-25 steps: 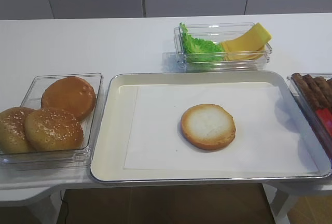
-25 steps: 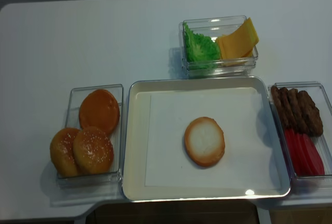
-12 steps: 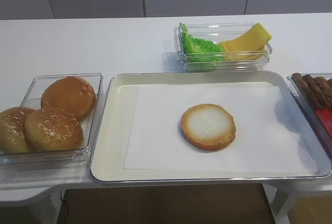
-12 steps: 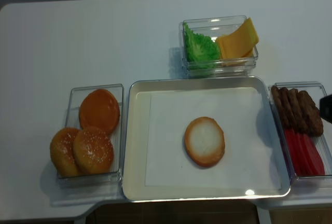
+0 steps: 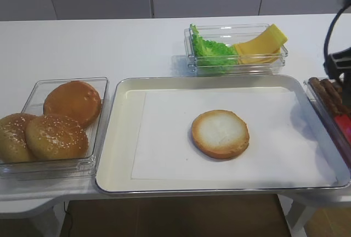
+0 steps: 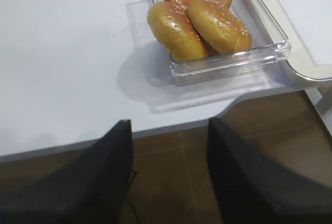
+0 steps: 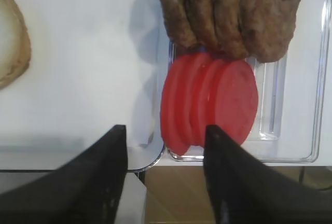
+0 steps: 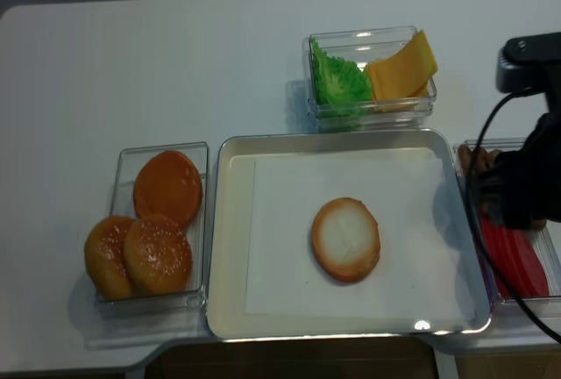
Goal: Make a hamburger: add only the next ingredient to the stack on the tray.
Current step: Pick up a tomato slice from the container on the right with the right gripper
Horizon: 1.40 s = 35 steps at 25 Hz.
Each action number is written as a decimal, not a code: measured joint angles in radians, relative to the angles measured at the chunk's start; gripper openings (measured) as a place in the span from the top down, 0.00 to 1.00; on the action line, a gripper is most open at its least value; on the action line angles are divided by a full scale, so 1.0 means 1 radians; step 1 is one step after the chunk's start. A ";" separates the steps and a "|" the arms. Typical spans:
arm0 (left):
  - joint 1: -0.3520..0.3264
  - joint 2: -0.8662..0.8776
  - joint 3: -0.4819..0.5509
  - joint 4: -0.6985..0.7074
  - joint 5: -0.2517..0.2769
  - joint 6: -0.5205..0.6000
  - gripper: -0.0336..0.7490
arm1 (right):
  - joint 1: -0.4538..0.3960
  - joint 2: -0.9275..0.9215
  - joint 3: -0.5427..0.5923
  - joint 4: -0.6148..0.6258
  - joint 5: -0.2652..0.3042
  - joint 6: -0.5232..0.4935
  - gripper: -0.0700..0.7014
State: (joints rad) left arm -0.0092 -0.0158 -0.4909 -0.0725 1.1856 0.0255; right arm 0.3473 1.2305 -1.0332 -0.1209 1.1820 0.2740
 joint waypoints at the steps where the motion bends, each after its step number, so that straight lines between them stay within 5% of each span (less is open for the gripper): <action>1: 0.000 0.000 0.000 0.000 0.000 0.000 0.51 | 0.016 0.019 0.000 -0.017 0.002 0.016 0.44; 9: 0.000 0.000 0.000 0.000 0.000 0.000 0.51 | 0.097 0.171 -0.002 -0.121 0.014 0.087 0.50; 27: 0.000 0.000 0.000 0.000 0.000 0.000 0.51 | 0.101 0.274 -0.006 -0.175 0.004 0.095 0.57; 35: 0.000 0.000 0.000 0.000 0.000 0.000 0.51 | 0.101 0.274 -0.008 -0.202 0.003 0.093 0.72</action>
State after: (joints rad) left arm -0.0092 -0.0158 -0.4909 -0.0725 1.1856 0.0255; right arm 0.4481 1.5043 -1.0415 -0.3229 1.1850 0.3668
